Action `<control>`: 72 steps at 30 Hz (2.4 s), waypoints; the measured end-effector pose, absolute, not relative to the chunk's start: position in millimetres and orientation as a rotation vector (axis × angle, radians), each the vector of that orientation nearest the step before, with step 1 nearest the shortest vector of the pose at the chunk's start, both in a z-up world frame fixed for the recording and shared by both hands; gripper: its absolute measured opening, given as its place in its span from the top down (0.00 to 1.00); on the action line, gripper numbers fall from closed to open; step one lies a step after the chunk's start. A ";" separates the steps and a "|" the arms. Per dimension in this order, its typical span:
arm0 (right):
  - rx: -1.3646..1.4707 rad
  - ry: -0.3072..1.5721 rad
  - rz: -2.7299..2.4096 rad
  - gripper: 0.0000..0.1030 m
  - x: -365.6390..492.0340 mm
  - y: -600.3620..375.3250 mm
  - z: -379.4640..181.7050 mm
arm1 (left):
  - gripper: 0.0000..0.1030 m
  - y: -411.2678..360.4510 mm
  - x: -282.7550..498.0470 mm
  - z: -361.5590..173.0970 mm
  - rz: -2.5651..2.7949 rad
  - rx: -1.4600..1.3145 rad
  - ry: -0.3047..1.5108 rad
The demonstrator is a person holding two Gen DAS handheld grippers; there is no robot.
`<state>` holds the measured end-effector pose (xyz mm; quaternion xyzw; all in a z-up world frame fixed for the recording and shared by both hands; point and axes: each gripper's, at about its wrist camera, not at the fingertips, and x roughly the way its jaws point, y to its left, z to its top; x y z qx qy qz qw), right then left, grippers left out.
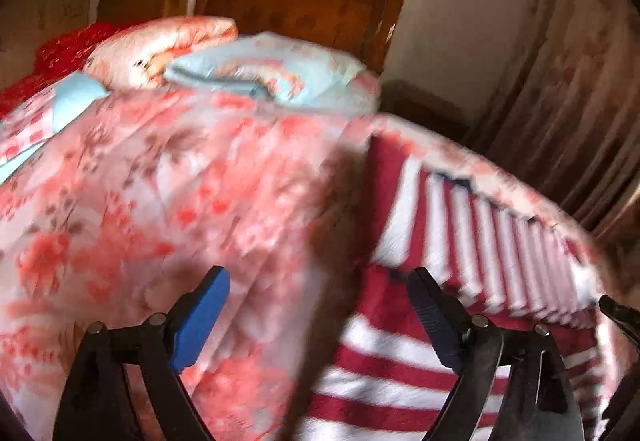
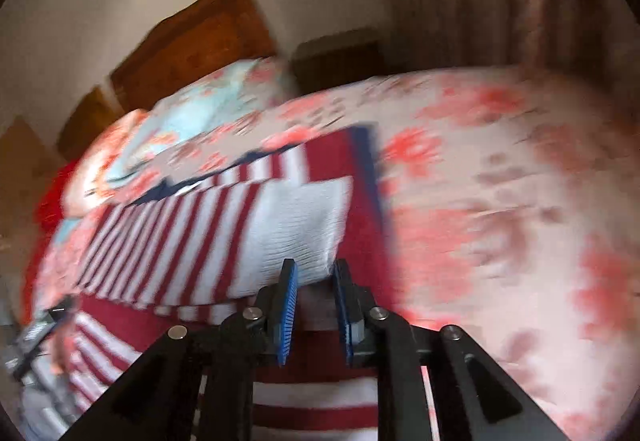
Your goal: Fold small clothes
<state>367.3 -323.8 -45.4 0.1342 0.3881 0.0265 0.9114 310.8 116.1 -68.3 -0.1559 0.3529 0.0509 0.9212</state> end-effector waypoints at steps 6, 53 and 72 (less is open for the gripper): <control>0.139 0.727 0.089 0.82 376.9 -296.0 -25.7 | 0.00 62.7 368.4 -39.6 -0.096 -0.265 0.733; 0.012 0.907 0.268 0.79 179.7 -243.9 -72.1 | 0.00 11.3 158.4 -87.5 -0.140 0.138 0.858; -0.036 0.828 0.263 0.78 127.7 -258.5 -79.6 | 0.00 30.3 118.3 -97.6 -0.133 0.078 0.856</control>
